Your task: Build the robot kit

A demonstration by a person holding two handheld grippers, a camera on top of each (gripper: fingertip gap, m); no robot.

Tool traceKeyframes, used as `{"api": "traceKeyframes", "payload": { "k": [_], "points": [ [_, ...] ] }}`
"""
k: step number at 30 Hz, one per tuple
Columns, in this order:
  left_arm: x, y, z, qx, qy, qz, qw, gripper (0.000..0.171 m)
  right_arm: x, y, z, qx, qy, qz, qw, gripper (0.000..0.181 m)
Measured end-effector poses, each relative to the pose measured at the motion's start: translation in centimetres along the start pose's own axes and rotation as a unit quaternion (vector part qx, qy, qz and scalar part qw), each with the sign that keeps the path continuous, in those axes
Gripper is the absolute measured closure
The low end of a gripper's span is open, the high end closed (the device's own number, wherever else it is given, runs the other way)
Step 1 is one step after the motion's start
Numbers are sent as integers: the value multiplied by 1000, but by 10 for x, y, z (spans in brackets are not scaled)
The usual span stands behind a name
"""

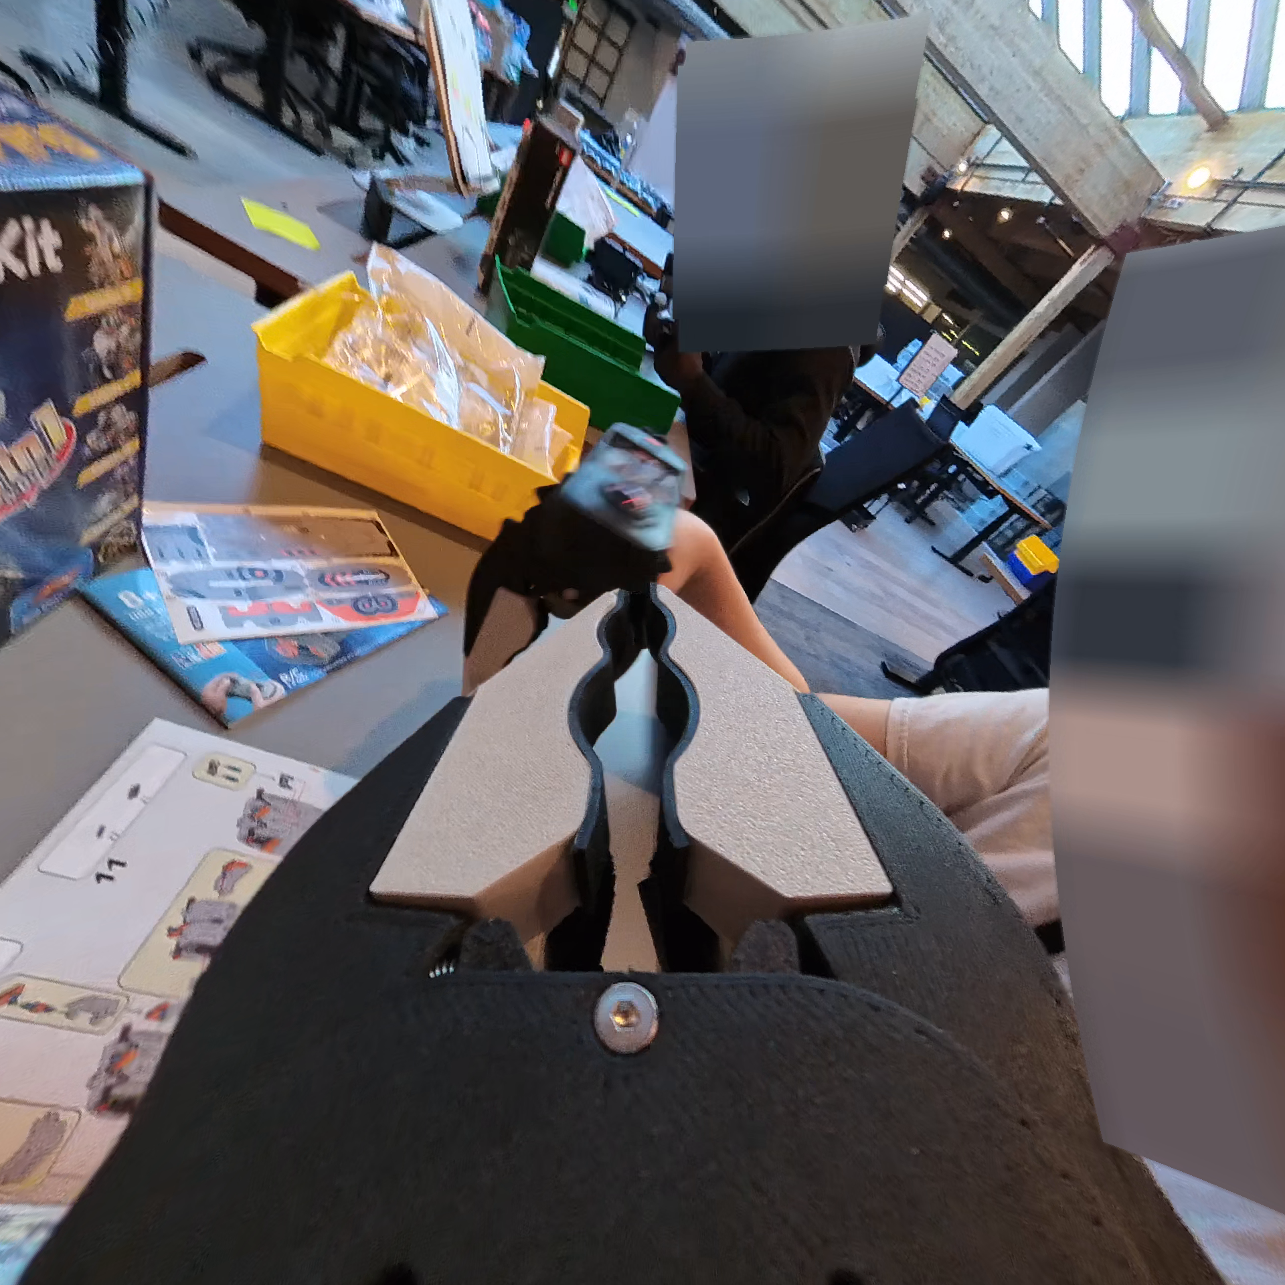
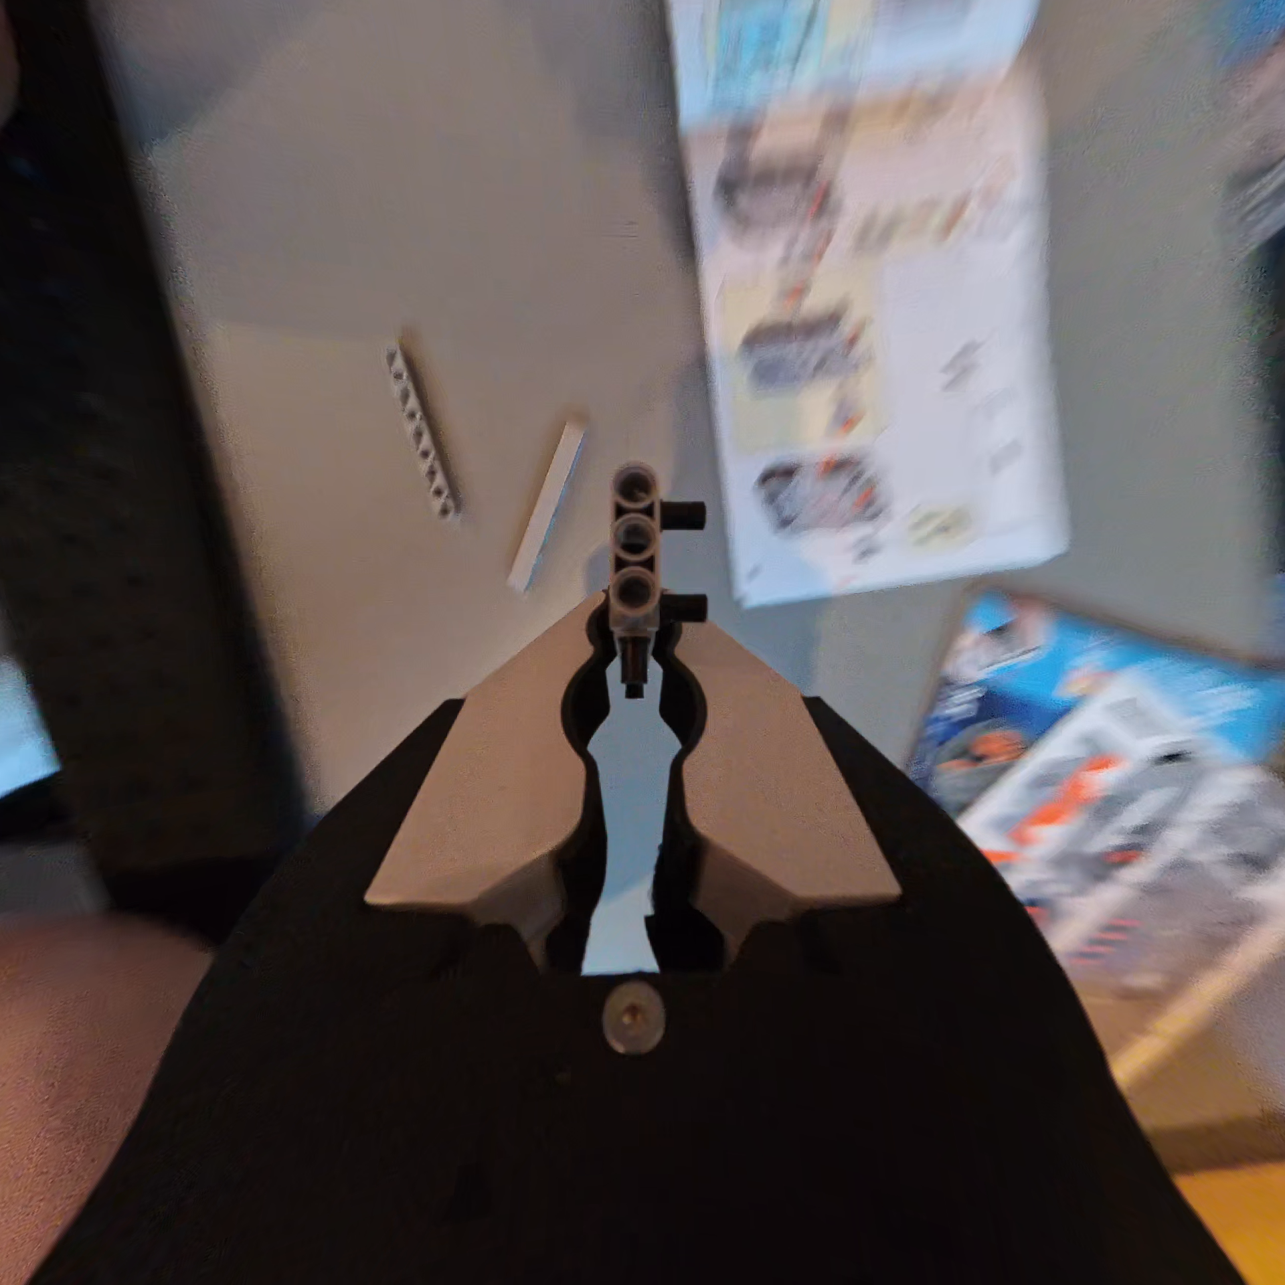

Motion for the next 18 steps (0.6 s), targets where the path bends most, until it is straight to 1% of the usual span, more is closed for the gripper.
{"api": "traceKeyframes", "payload": {
  "k": [1, 2, 5, 8, 10, 14, 18],
  "points": [
    [-1, -4, 4, -8, -8, -2, 1000, 170, 12, -6, 14, 42, -39, -47, 997, 173],
    [-2, -9, 8, -12, -20, -14, 1000, 170, 21, -8, 25, 70, -73, -72, 992, 173],
    [-8, -20, 16, -11, -44, -53, 998, 170, 36, -13, 44, 113, -131, -108, 979, 173],
    [-14, -17, 17, -5, -47, -55, 997, 170, 41, -12, 53, 123, -173, -94, 973, 173],
    [-19, -20, 20, -3, -54, -76, 996, 170, 42, -3, 61, 120, -210, -51, 969, 173],
    [-31, -25, 22, 2, -61, -120, 991, 170, 44, 0, 73, 118, -278, -14, 953, 173],
    [-42, -13, 16, 19, -43, -124, 991, 170, 46, -5, 70, 99, -281, -17, 955, 173]
  ]
}}
Point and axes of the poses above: each gripper's, where its closed fingertips meet, x out along the fingers, z out of its underside, y = z × x across the jaws, the point moved 1 cm from there along -x, back along the fingers
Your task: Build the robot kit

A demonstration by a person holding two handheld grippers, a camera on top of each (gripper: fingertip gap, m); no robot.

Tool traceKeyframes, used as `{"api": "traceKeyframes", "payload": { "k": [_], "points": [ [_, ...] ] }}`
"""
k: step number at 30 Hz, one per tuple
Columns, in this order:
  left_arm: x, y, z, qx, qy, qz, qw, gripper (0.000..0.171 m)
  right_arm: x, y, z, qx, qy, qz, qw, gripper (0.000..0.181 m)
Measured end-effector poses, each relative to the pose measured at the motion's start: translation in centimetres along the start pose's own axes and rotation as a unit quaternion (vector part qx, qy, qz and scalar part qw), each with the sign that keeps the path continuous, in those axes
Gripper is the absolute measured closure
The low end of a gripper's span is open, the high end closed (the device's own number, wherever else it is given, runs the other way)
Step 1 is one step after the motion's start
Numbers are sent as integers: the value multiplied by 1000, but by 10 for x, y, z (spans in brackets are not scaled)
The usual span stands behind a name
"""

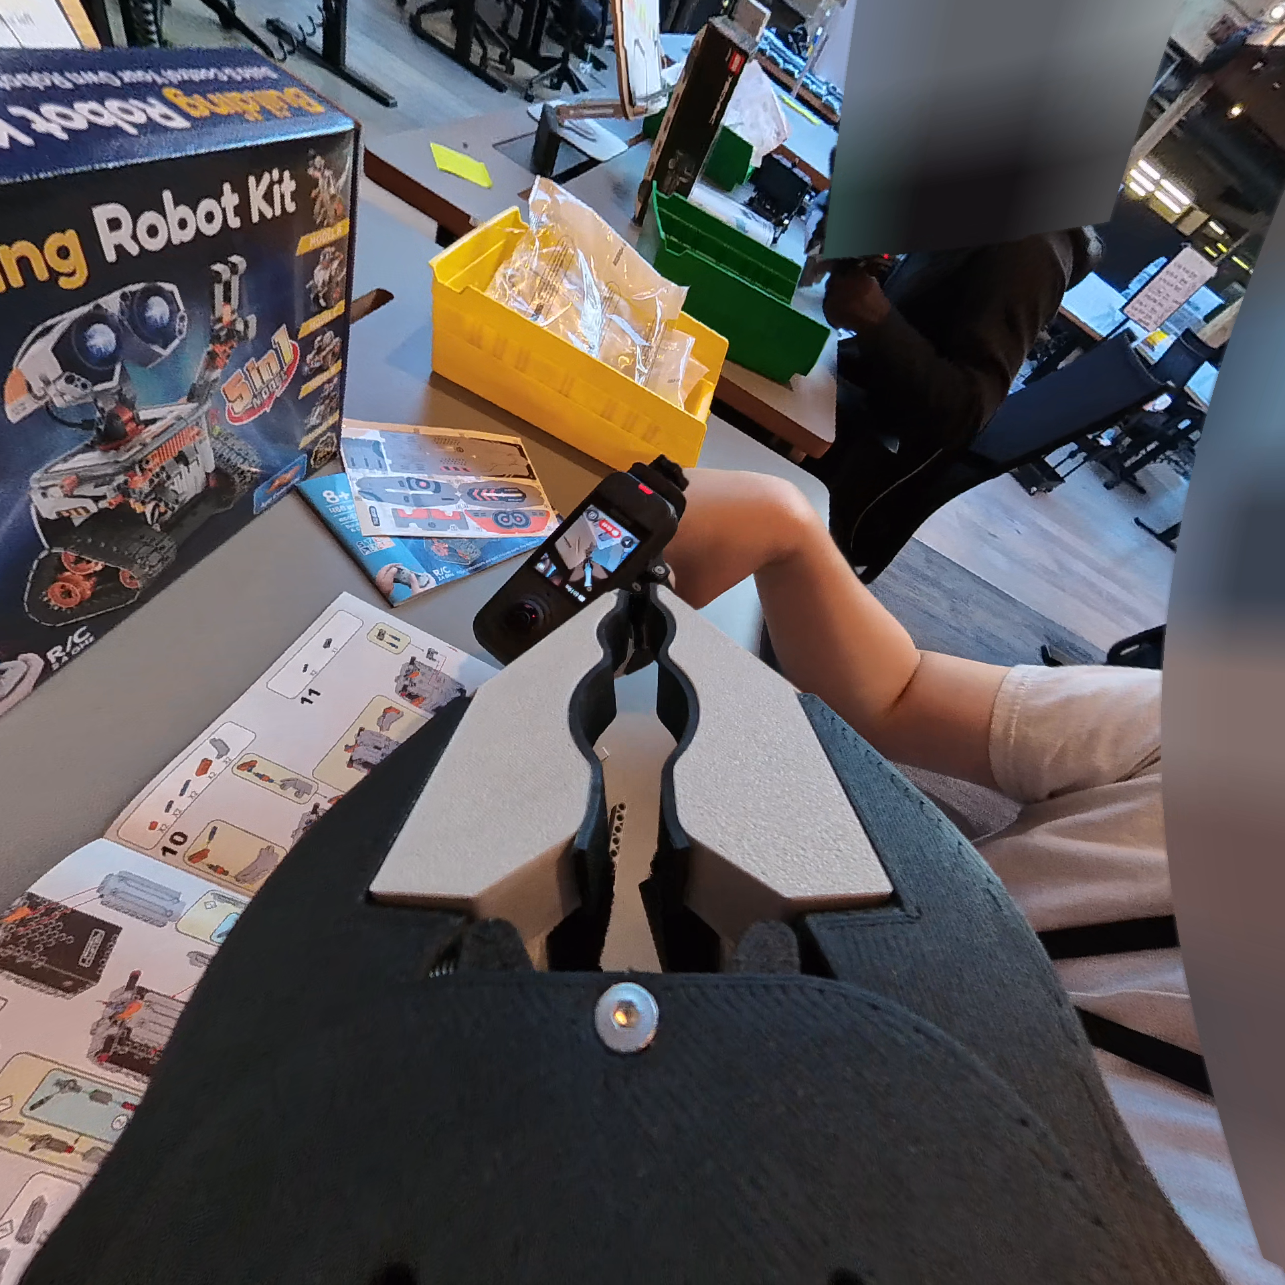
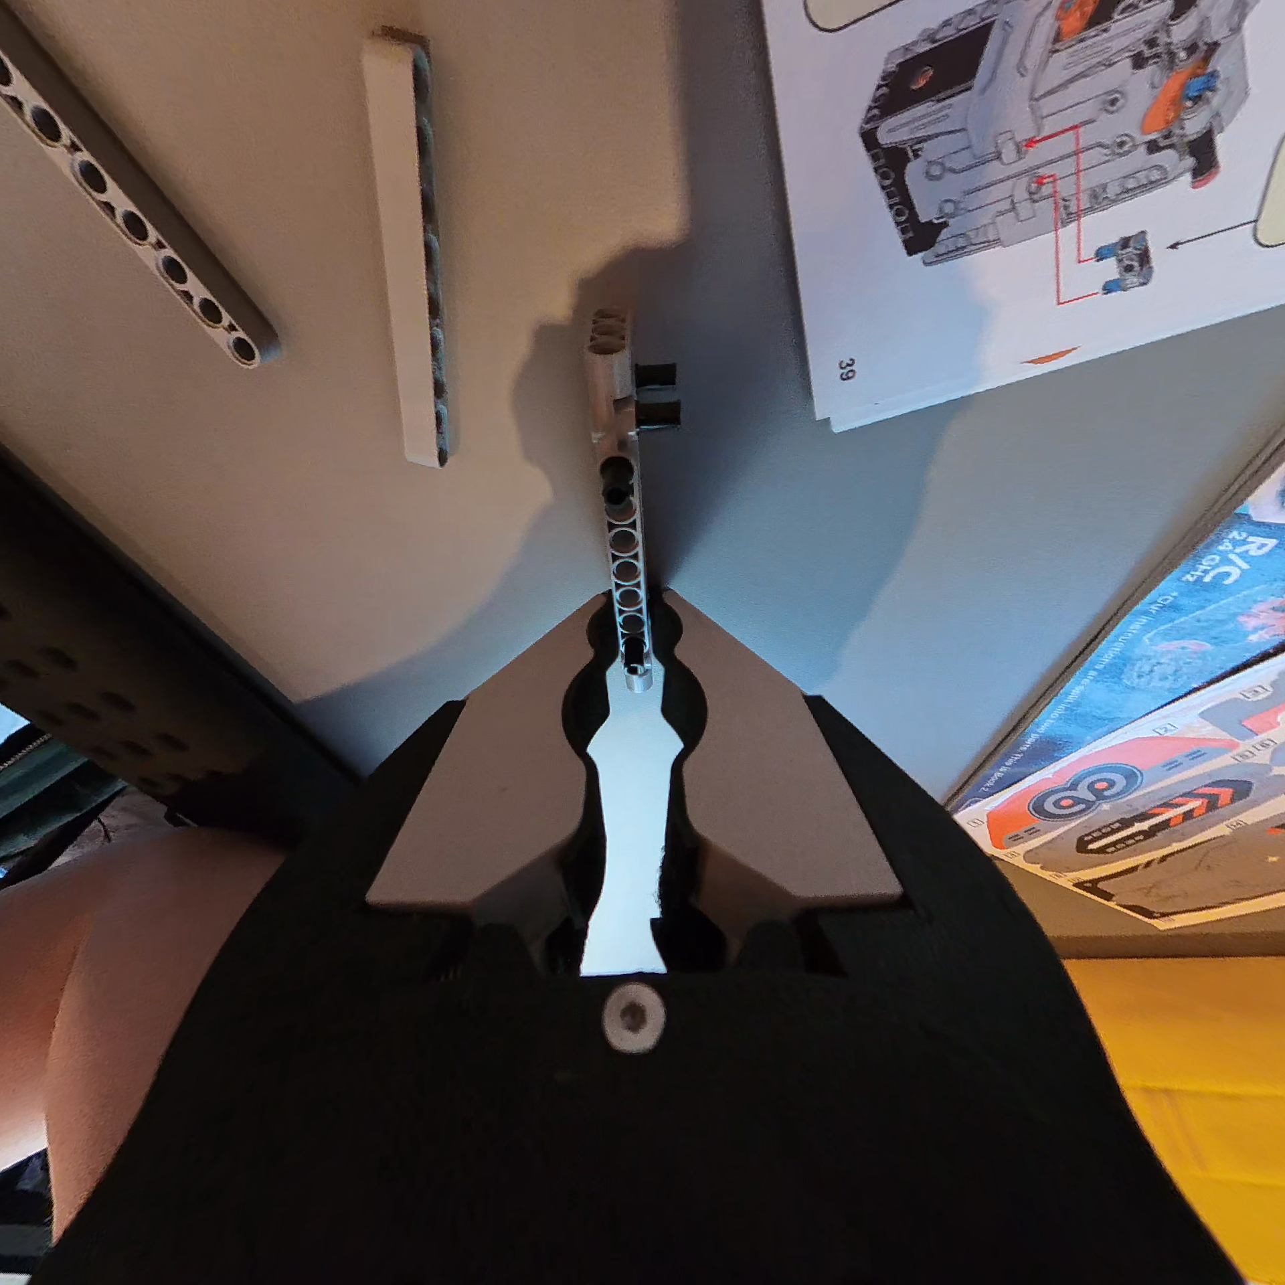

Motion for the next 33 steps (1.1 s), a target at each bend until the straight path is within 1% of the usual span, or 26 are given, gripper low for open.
{"api": "traceKeyframes", "payload": {
  "k": [2, 3, 4, 7, 9, 13, 15, 16, 17, 18, 19, 20, 21, 22, 23, 24, 25, 26, 27, 28, 29, 30, 31, 33],
  "points": [
    [-2, 5, -1, 5, 6, 9, 1000, 170, 0, 0, -1, 0, 11, -6, 1000, 169],
    [-2, 6, -2, 5, 7, 16, 1000, 170, -1, 1, -1, 0, 24, -8, 1000, 161],
    [-1, 7, -2, 3, 8, 22, 1000, 170, -3, 4, -1, -2, 37, -5, 999, 158],
    [2, 2, 0, -7, 1, 25, 1000, 170, -12, 12, -3, -5, 89, 3, 996, 158],
    [4, 2, 1, -8, -1, 27, 1000, 170, -16, 10, -2, -5, 117, -14, 993, 159],
    [9, 5, 1, -5, -6, 35, 999, 170, -17, 20, 9, 1, 123, 0, 992, 159],
    [12, 8, -1, -4, -2, 47, 999, 170, -32, 30, 4, -1, 177, 24, 984, 160],
    [15, 9, -3, -4, 4, 59, 998, 170, -47, 34, -1, -4, 216, 42, 975, 160],
    [17, 11, -7, -7, 16, 73, 997, 170, -69, 40, -8, -12, 267, 79, 960, 159],
    [19, 11, -14, -13, 34, 87, 995, 170, -100, 45, -18, -21, 332, 122, 935, 157],
    [19, 10, -22, -22, 60, 99, 993, 170, -136, 44, -30, -31, 409, 159, 898, 153],
    [18, 7, -31, -31, 90, 106, 990, 170, -179, 39, -41, -37, 495, 190, 847, 149],
    [16, 4, -42, -40, 126, 109, 985, 170, -221, 27, -48, -40, 582, 205, 786, 148],
    [13, 0, -52, -51, 166, 107, 979, 170, -257, 8, -51, -58, 657, 207, 723, 147],
    [9, -3, -63, -59, 206, 104, 971, 170, -283, -10, -50, -81, 706, 225, 667, 146],
    [6, -4, -70, -61, 236, 104, 964, 171, -296, -23, -50, -103, 722, 261, 633, 143],
    [4, -2, -74, -60, 253, 105, 960, 170, -300, -26, -51, -107, 708, 317, 622, 142],
    [3, -1, -77, -58, 266, 102, 957, 170, -304, -23, -50, -101, 689, 372, 614, 135],
    [3, 1, -80, -52, 276, 99, 955, 170, -308, -26, -51, -98, 688, 391, 603, 134],
    [4, 5, -81, -48, 279, 100, 954, 170, -314, -30, -50, -85, 704, 392, 586, 134],
    [7, 9, -81, -47, 276, 105, 954, 170, -322, -33, -46, -70, 726, 394, 559, 144],
    [9, 14, -82, -46, 277, 110, 953, 170, -326, -35, -44, -62, 740, 396, 540, 154],
    [11, 17, -84, -46, 285, 112, 951, 170, -326, -32, -44, -50, 738, 410, 534, 156],
    [14, 20, -88, -42, 304, 104, 946, 171, -319, -30, -51, -59, 717, 429, 546, 153]
  ]
}}
Point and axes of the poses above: each gripper's, where its closed fingertips meet, x out along the fingers, z out of its underside, y = z × x across the jaws, the point moved 1 cm from there along -x, back along the fingers
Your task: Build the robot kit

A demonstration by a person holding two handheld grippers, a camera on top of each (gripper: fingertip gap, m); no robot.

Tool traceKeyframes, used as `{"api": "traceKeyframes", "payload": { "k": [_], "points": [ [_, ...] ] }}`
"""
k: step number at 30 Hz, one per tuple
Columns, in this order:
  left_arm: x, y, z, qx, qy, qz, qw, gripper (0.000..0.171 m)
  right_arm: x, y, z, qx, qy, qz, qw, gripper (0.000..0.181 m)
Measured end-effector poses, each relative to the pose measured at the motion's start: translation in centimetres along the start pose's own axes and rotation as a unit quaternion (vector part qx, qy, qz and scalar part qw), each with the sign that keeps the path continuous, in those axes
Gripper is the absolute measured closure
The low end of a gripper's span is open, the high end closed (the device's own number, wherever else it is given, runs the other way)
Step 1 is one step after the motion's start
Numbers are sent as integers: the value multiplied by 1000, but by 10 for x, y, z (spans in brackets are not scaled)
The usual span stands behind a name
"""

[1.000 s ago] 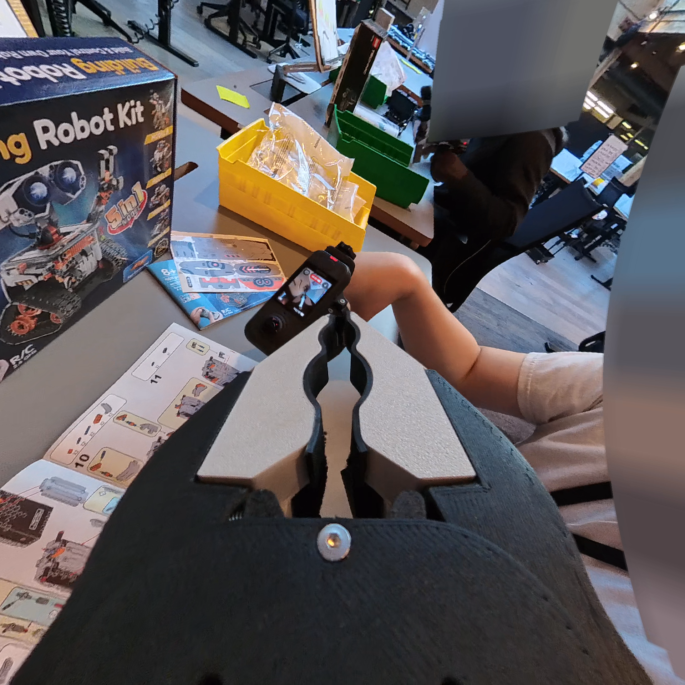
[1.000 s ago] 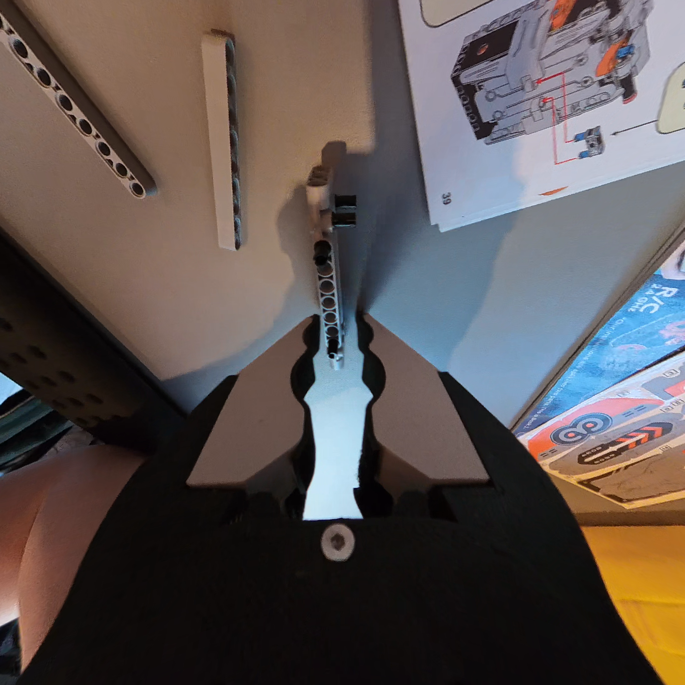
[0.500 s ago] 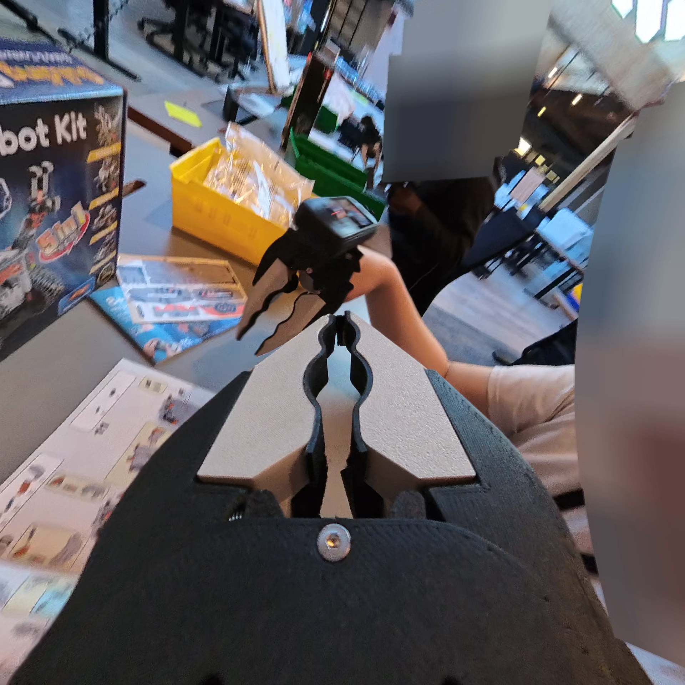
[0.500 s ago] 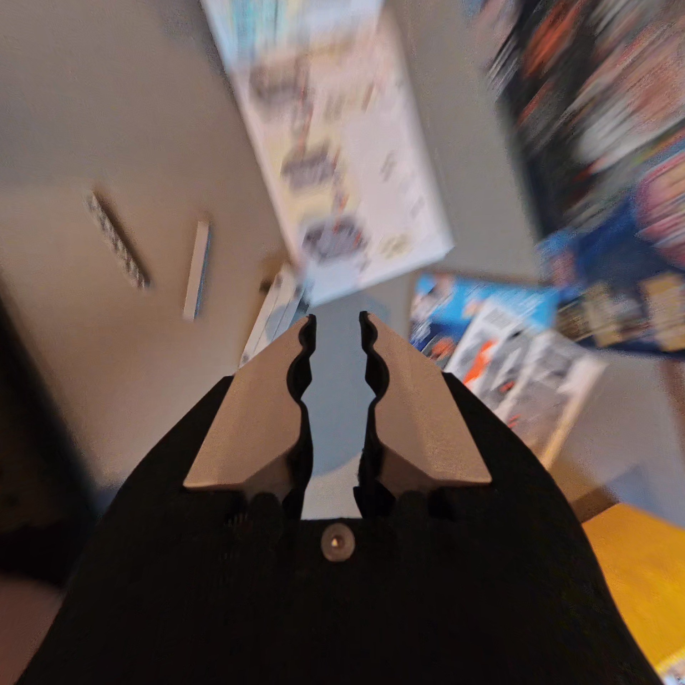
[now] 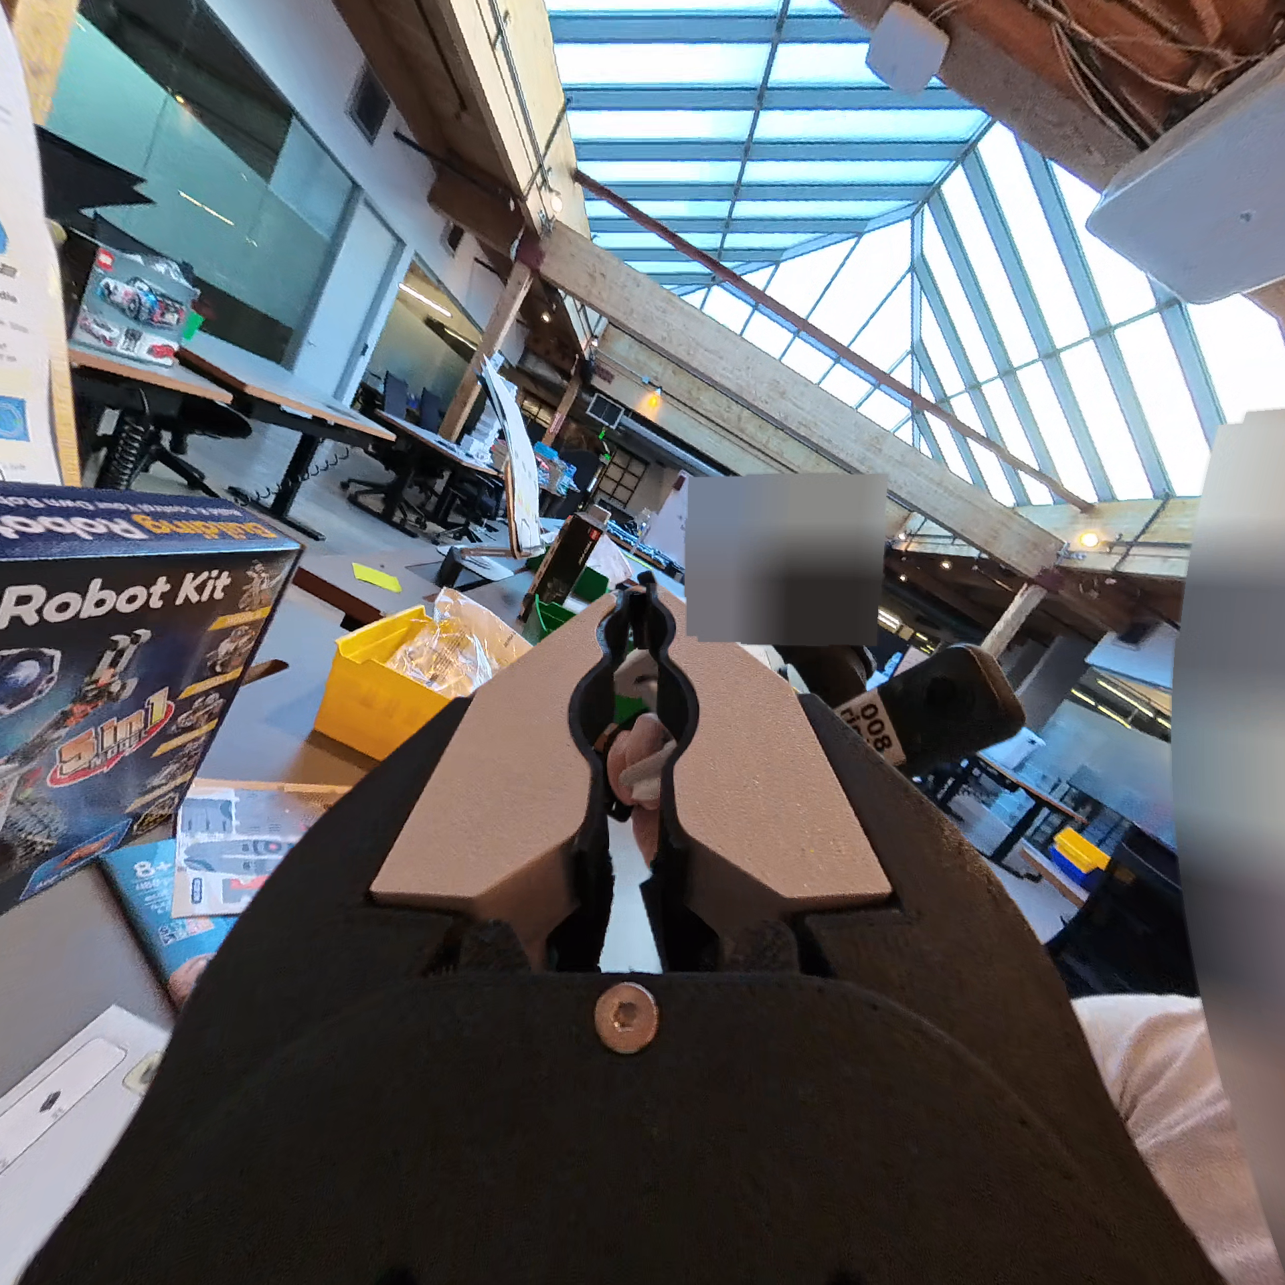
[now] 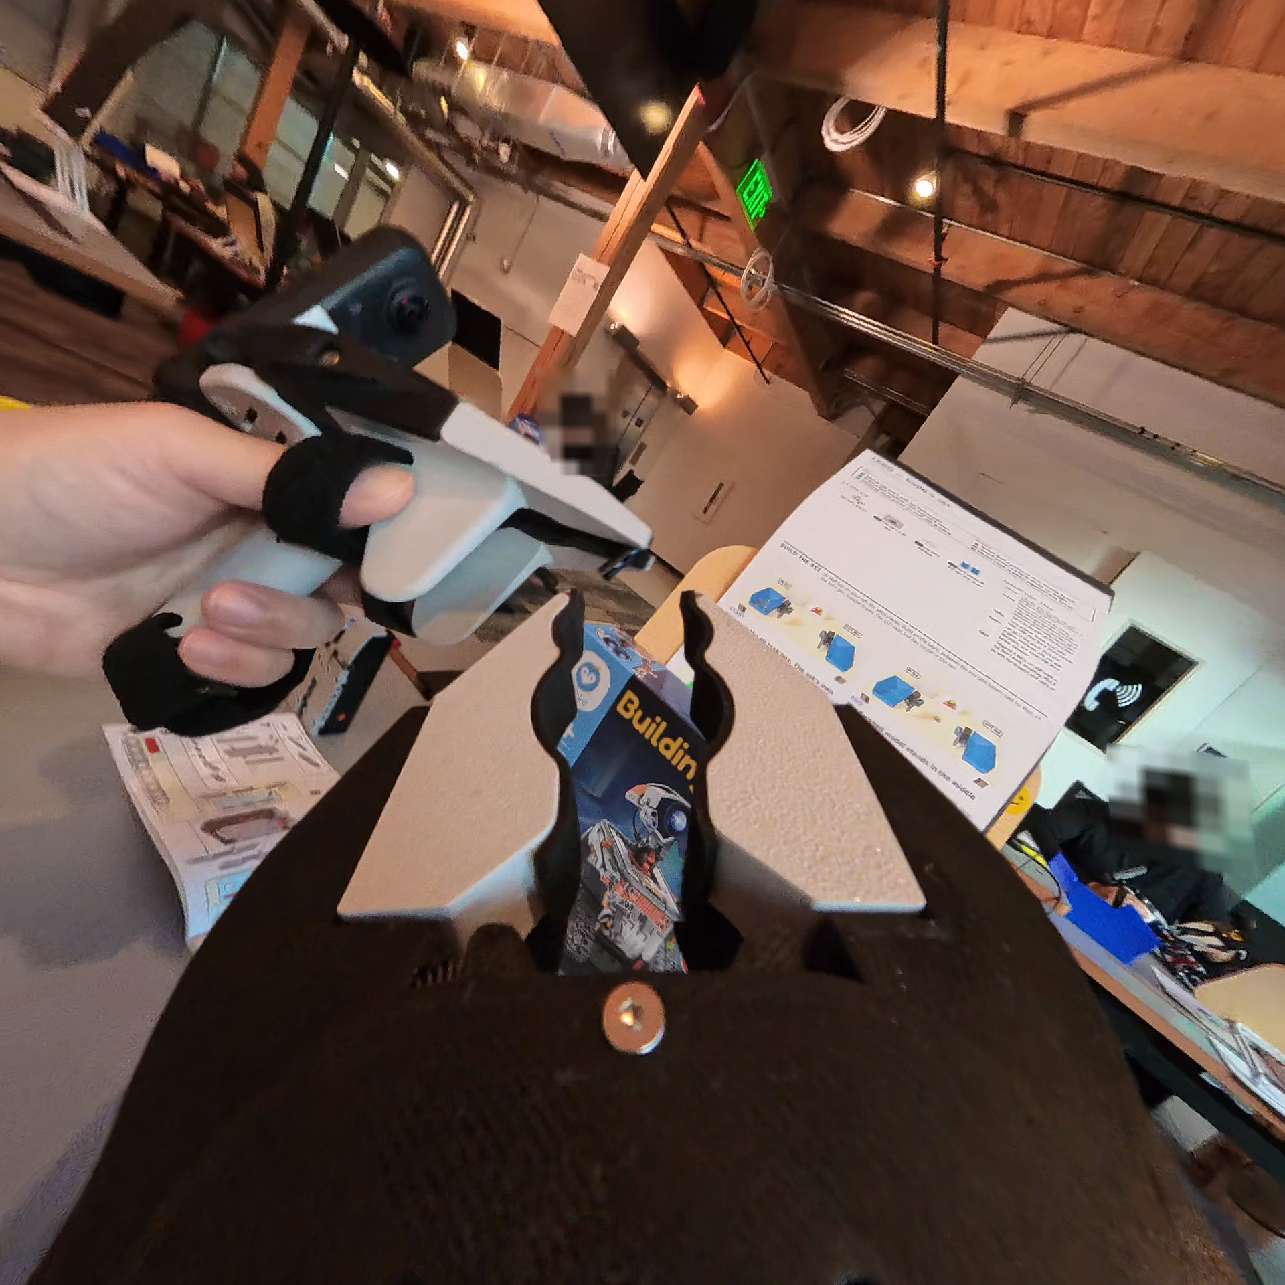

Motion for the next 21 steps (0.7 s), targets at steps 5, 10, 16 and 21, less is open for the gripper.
{"api": "traceKeyframes", "payload": {
  "k": [5, 10, 16, 21],
  "points": [
    [10, 6, 4, 14, 12, 1, 1000, 170, 0, 8, -1, 56, 8, 37, 998, 160],
    [12, 9, 2, 37, 22, -6, 999, 170, -2, 3, -6, 63, 26, 23, 997, 178],
    [11, 11, 1, 48, 21, -4, 999, 170, -3, 6, -8, 93, 44, 22, 994, 176],
    [14, 15, 4, 54, 15, 4, 998, 170, -8, 9, -12, 153, 78, -7, 985, 179]
  ]
}}
Point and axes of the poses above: each gripper's, where its closed fingertips meet, x out along the fingers, z out of its underside, y = z × x across the jaws, the point moved 1 cm from there along -x, back along the fingers
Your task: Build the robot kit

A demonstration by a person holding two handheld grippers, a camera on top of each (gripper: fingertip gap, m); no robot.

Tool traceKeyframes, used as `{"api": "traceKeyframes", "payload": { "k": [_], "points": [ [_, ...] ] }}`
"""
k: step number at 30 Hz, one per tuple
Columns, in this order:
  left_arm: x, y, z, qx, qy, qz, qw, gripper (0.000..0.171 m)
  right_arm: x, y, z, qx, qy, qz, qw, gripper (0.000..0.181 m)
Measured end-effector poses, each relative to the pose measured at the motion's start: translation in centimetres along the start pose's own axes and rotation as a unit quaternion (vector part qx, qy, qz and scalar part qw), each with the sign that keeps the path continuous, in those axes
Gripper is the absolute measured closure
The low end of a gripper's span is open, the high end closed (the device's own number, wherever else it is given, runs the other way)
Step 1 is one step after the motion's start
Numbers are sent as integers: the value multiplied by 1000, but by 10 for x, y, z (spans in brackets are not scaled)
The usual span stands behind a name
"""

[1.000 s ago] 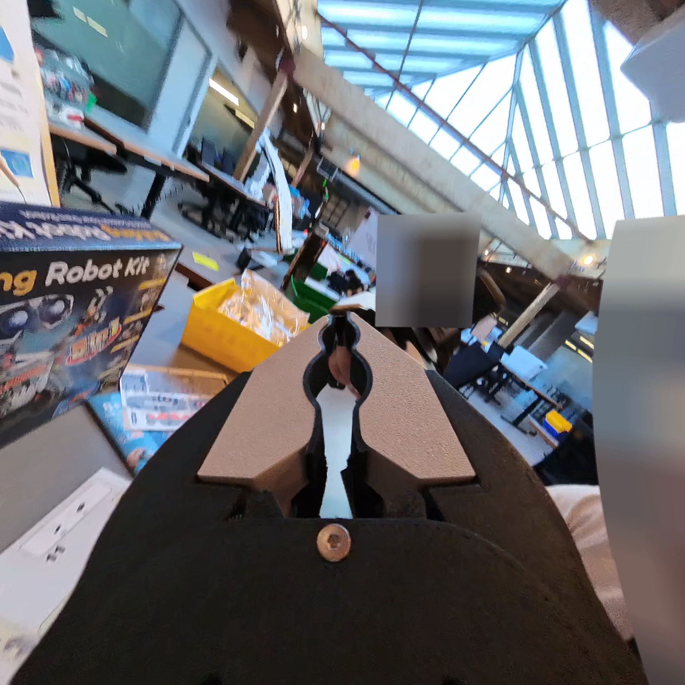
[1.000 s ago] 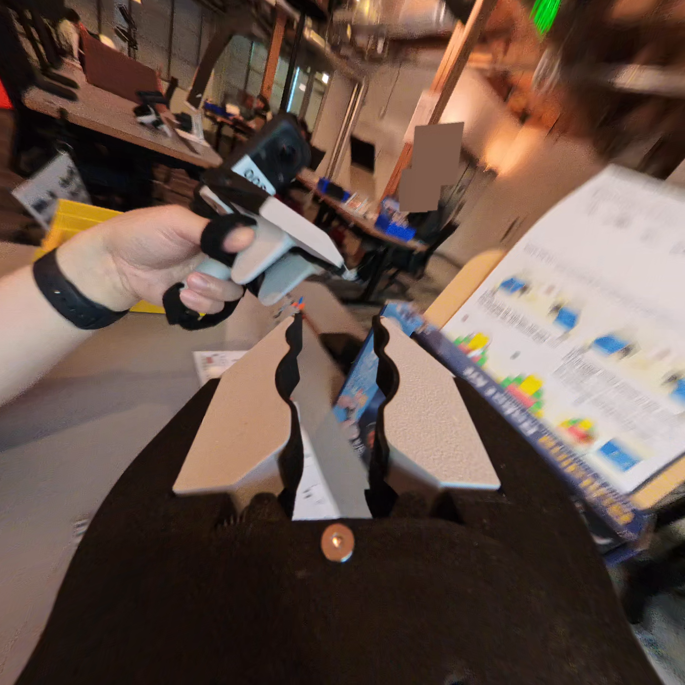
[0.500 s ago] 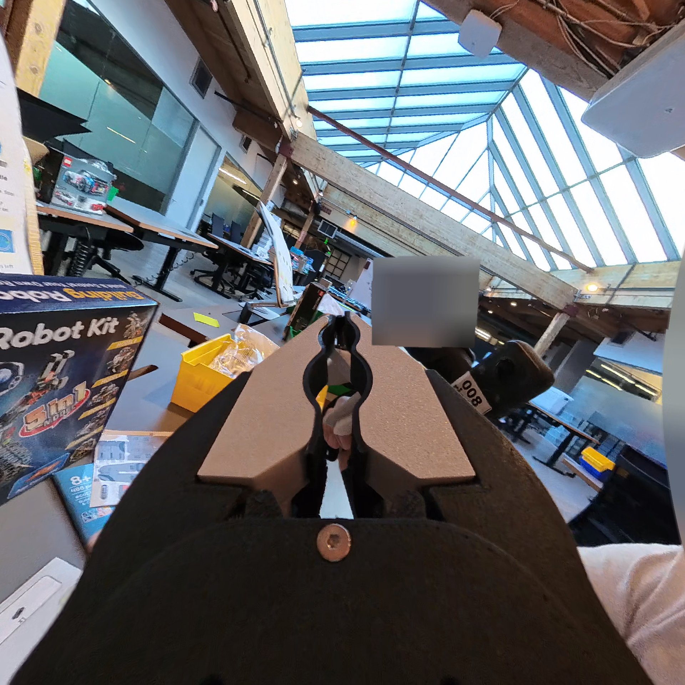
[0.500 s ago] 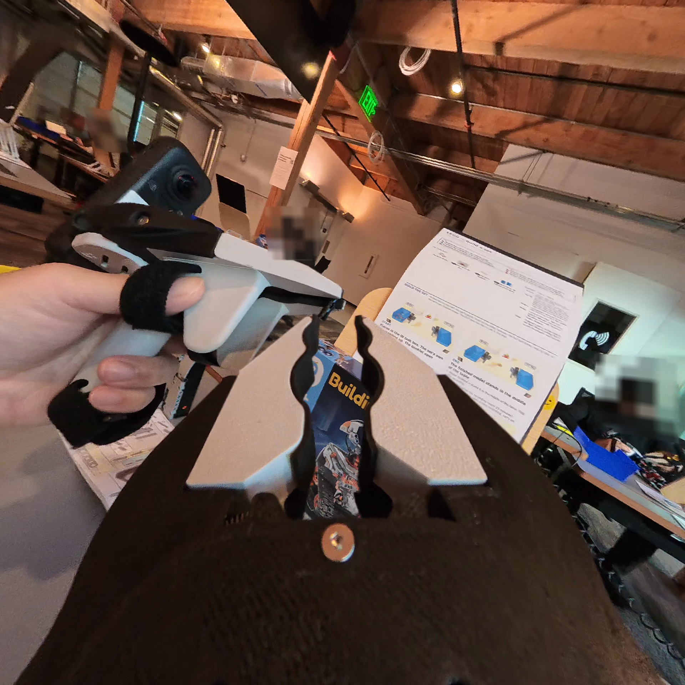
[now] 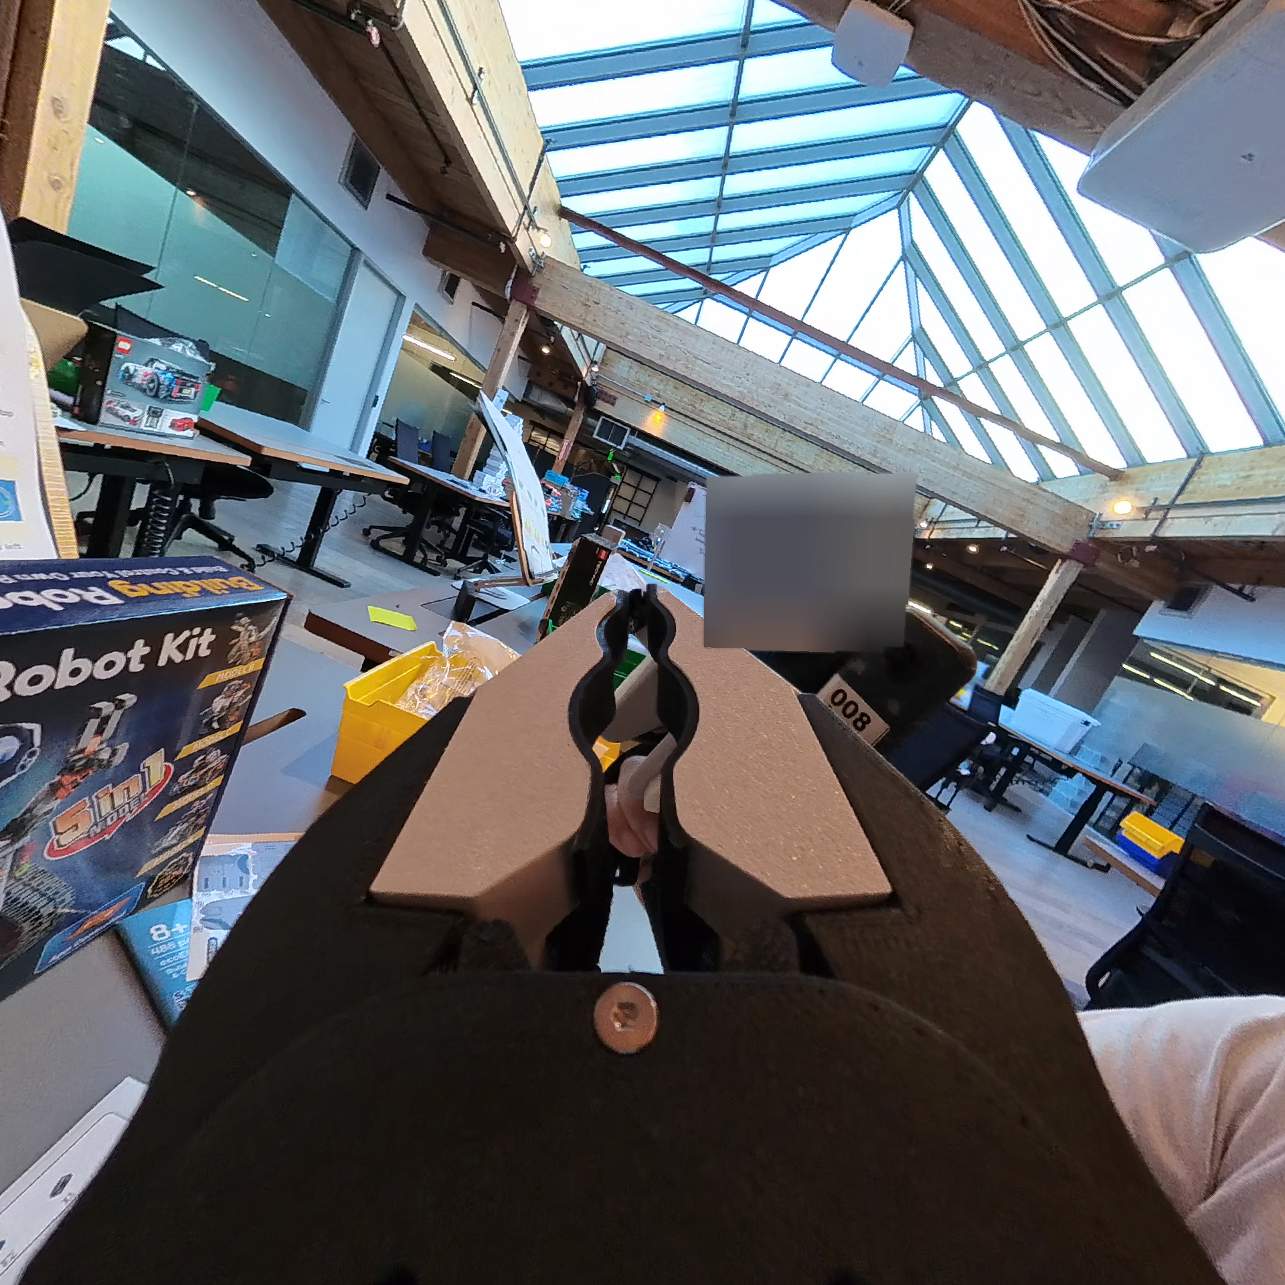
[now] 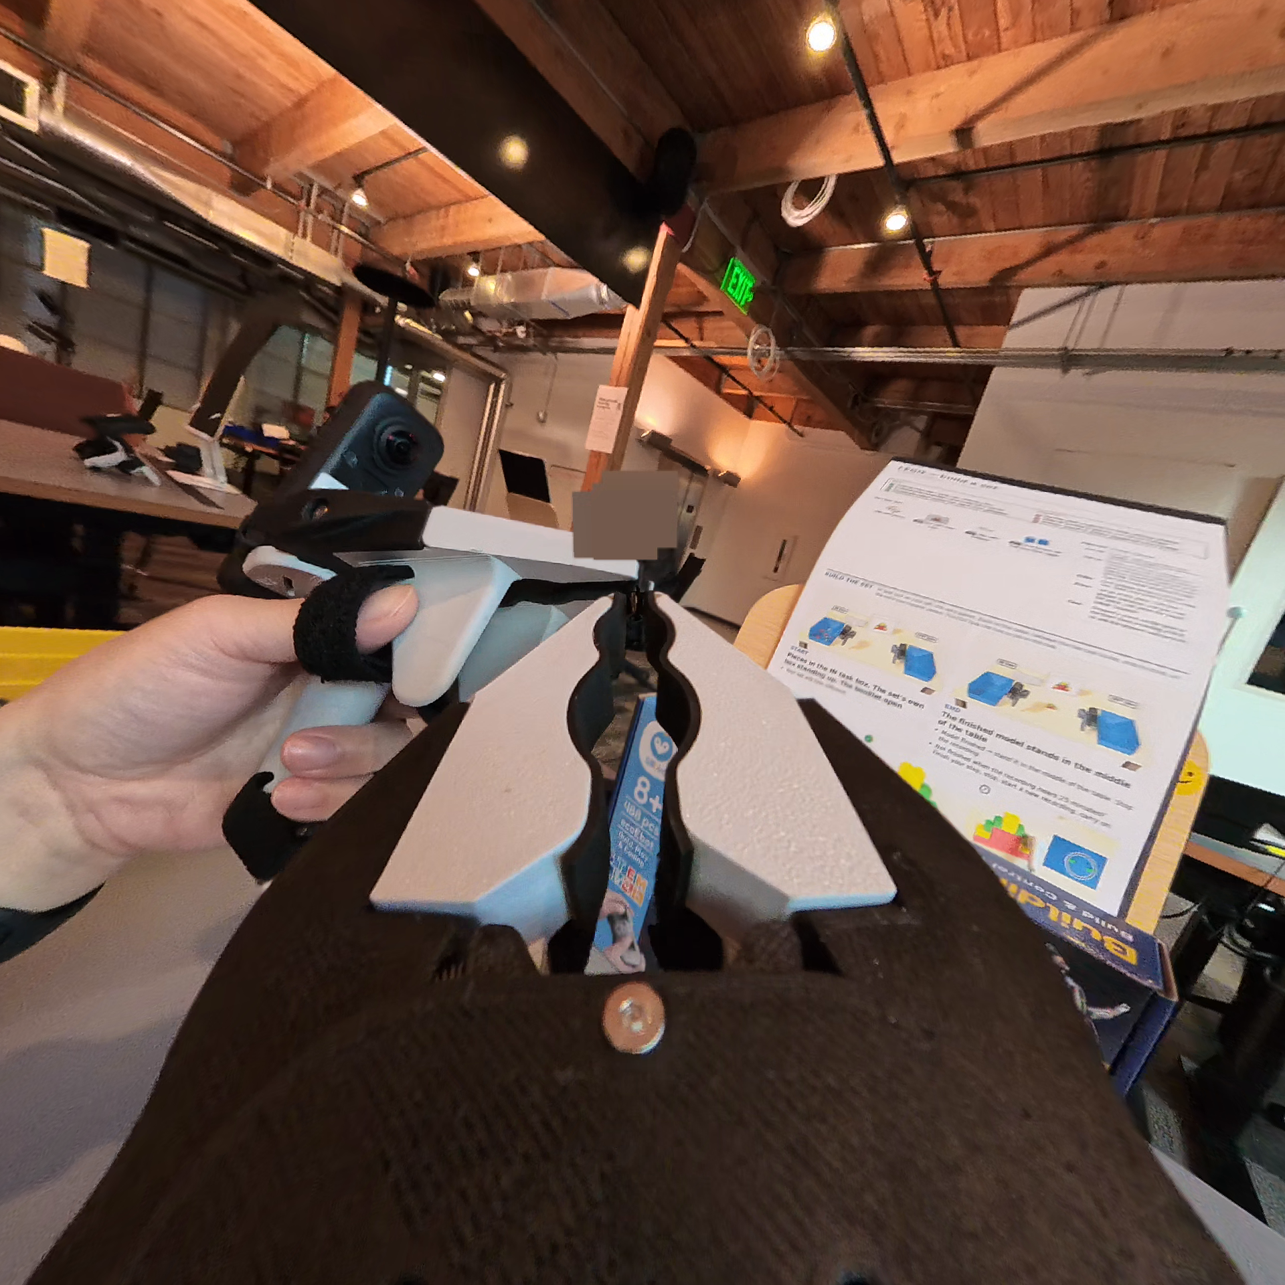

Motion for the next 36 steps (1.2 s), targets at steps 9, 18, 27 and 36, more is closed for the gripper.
{"api": "traceKeyframes", "payload": {
  "k": [9, 18, 27, 36],
  "points": [
    [7, 24, 0, -69, 15, 77, 995, 170, -16, -4, -24, -40, 91, -39, 994, 178],
    [13, 43, 1, -97, 33, 126, 987, 170, -29, -7, -39, -176, 89, -13, 980, 176],
    [14, 49, 0, -104, 44, 145, 983, 170, -29, -9, -43, -171, 96, -4, 981, 178],
    [-26, -22, -25, 254, -6, -146, 956, 128, -62, 31, -60, -77, 68, -64, 993, 179]
  ]
}}
Point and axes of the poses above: each gripper's, where its closed fingertips meet, x out along the fingers, z out of its underside, y = z × x across the jaws, the point moved 1 cm from there along -x, back along the fingers
